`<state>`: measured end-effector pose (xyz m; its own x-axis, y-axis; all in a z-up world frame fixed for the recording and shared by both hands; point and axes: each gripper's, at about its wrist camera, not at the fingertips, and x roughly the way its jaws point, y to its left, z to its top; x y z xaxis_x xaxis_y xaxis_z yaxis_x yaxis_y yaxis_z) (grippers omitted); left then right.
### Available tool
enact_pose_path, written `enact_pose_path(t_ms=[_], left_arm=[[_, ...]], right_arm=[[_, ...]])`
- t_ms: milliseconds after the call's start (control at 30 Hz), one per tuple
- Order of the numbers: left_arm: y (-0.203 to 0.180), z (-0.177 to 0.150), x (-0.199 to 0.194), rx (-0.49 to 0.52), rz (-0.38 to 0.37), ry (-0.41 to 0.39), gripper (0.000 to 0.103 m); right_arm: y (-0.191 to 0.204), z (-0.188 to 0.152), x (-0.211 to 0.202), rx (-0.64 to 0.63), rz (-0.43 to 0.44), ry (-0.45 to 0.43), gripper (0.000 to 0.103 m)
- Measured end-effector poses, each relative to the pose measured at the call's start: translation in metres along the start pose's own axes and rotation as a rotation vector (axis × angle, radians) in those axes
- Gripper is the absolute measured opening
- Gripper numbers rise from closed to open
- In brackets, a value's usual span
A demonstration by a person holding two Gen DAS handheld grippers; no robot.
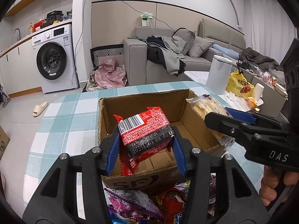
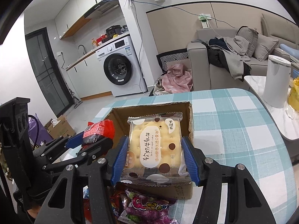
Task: Organize snacks
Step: 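Open both tools to drop the packets into the box, then grasp the white fries snack bag with right tool while left tool moves toward the red chip bag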
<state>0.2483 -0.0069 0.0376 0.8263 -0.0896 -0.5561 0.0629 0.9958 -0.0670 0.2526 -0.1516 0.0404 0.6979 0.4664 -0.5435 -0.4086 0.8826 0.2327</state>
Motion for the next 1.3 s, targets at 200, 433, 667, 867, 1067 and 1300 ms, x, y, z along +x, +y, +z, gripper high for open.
enact_pose_path(t_ms=[200, 433, 667, 867, 1067, 1300], left_arm=[[-0.001, -0.001, 0.003, 0.009, 0.0, 0.009, 0.048], [-0.005, -0.003, -0.008, 0.008, -0.022, 0.022, 0.067], [-0.006, -0.012, -0.04, 0.012, -0.023, -0.014, 0.093], [-0.002, -0.025, -0.072, -0.009, -0.002, -0.037, 0.102], [0.0, -0.038, -0.099, -0.007, 0.021, -0.043, 0.102], [0.008, -0.053, -0.124, -0.031, 0.037, -0.041, 0.102]], right_arm=[[-0.003, 0.0, 0.006, -0.002, 0.003, 0.007, 0.058], [0.0, 0.001, -0.008, -0.032, -0.01, -0.014, 0.072], [-0.006, -0.008, -0.032, -0.031, -0.002, -0.022, 0.102], [-0.008, -0.021, -0.05, -0.04, -0.012, -0.022, 0.103], [-0.009, -0.037, -0.063, -0.034, 0.006, -0.011, 0.103], [-0.006, -0.055, -0.07, -0.069, 0.013, 0.032, 0.103]])
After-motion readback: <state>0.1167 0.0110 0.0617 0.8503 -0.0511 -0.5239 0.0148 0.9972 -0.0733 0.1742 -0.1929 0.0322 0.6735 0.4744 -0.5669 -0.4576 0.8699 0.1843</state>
